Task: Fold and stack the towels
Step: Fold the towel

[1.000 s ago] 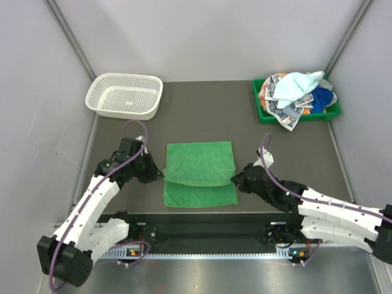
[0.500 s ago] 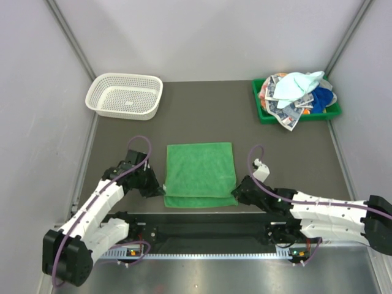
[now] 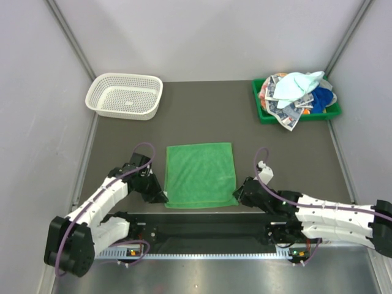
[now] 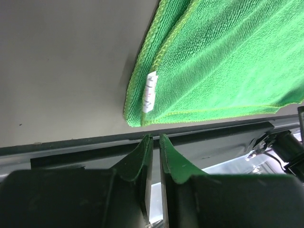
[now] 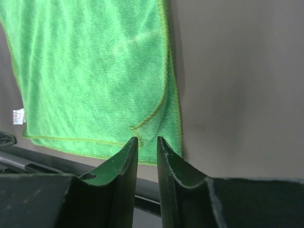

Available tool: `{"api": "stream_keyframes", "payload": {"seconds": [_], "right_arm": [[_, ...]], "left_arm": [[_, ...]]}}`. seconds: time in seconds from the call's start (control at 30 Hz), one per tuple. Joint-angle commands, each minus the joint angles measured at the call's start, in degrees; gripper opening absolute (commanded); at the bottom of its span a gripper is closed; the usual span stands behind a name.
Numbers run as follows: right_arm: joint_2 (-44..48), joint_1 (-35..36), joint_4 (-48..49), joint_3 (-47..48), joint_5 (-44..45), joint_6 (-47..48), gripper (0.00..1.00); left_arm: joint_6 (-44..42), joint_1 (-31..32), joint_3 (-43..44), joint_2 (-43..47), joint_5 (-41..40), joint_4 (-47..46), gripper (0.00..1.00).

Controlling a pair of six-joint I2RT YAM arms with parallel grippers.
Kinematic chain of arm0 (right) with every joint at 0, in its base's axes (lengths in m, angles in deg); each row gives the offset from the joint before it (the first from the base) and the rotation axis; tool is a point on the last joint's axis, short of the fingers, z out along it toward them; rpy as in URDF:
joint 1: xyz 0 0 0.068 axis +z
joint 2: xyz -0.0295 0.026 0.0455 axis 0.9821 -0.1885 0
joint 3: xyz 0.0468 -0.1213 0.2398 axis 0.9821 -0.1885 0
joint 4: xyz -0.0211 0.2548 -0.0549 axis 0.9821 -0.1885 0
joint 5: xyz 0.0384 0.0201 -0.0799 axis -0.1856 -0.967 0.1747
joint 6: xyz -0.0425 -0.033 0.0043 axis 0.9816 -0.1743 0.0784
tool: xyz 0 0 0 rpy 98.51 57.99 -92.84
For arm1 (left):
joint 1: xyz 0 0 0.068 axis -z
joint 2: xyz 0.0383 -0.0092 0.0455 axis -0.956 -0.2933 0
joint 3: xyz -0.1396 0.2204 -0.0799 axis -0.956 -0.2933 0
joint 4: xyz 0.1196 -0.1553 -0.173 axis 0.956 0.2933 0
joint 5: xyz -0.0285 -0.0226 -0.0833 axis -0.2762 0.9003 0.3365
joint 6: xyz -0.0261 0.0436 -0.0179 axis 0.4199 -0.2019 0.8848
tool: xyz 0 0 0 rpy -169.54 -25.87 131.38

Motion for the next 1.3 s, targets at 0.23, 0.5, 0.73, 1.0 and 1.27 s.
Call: {"api": "stream_keyframes", "payload": {"seconds": [0.23, 0.5, 0.73, 1.0, 1.27], "right_arm": [[-4.2, 0.9, -8.3, 10.2, 5.5, 5.1, 0.33], [-15.2, 1.1, -8.5, 16.0, 6.1, 6.8, 0.45], [-18.4, 1.0, -7.6, 16.2, 5.7, 6.7, 0.5], [-19.9, 0.8, -6.3, 14.9, 5.2, 5.9, 0.4], [-17.3, 0.7, -6.6, 13.9, 4.7, 6.2, 0.19]], "left_arm": [[-3.8, -0.3, 6.2, -1.5, -2.5, 2.9, 0.17], [-3.8, -0.3, 5.3, -2.5, -4.1, 1.6, 0.29], [-3.4, -0.3, 3.9, -3.2, -3.9, 0.0, 0.38], [-2.9, -0.3, 3.4, -5.4, -3.6, -1.8, 0.38], [-3.0, -0.2, 3.8, -6.9, -3.9, -2.3, 0.34]]}}
